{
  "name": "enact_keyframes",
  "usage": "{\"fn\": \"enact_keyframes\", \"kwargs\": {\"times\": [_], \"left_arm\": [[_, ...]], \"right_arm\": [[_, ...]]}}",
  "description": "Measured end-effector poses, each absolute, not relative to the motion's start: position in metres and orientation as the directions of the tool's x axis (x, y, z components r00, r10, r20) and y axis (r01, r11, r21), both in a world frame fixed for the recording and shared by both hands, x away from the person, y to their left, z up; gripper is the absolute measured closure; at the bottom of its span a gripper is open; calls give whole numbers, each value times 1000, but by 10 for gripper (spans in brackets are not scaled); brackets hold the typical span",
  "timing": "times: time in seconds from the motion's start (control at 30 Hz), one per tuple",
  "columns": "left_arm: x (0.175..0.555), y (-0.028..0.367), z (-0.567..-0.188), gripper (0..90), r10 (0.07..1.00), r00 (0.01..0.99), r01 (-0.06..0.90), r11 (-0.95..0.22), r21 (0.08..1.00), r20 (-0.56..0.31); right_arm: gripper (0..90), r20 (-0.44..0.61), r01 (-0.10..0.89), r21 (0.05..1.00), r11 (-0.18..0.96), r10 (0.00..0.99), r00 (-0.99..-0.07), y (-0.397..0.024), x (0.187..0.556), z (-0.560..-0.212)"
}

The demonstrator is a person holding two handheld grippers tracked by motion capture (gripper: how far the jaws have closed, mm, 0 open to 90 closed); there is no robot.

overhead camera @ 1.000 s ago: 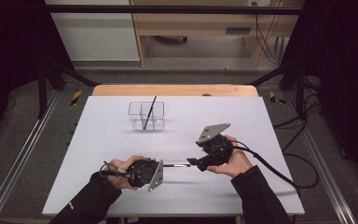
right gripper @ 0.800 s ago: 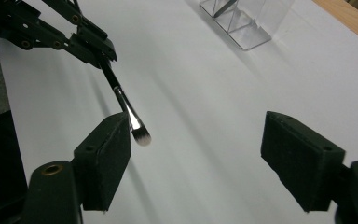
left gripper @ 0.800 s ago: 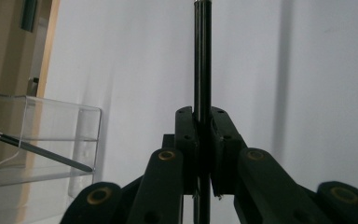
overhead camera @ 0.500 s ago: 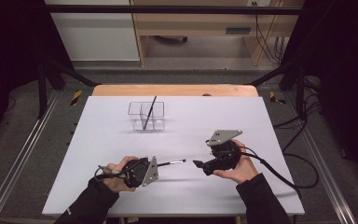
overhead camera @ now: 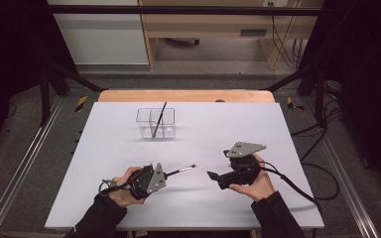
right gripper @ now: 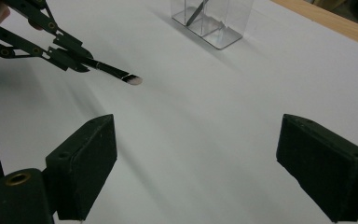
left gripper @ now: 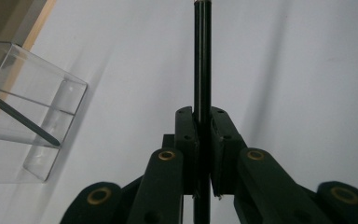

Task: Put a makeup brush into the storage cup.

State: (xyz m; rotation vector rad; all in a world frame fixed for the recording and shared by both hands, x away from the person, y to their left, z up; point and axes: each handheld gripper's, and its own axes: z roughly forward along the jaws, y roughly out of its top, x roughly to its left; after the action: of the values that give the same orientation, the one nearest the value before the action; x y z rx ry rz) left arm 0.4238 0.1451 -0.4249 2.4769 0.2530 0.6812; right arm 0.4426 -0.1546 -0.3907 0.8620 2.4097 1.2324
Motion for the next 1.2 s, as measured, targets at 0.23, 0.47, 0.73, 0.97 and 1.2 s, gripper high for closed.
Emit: {"fn": "enact_keyframes", "kwargs": {"times": [0.23,0.47,0.73,0.97,1.2], "left_arm": [[425,147,-425,826,378,849,81,-784,615,370],[425,148,-424,826,427,843,118,-739,663,327],[426,150,-425,826,495,831,174,-664,728,253],[428,152,-424,827,554,811,231,-599,767,188],[430,151,-427,826,602,784,272,-554,787,153]], "right_arm": [[97,26,380,828,412,649,-761,-154,442,-394],[79,54,381,855,352,670,-740,-153,441,-394],[77,95,388,874,293,680,-727,-153,441,-393],[79,142,403,881,247,675,-724,-148,444,-396],[83,183,411,892,189,681,-709,-144,446,-397]]}}
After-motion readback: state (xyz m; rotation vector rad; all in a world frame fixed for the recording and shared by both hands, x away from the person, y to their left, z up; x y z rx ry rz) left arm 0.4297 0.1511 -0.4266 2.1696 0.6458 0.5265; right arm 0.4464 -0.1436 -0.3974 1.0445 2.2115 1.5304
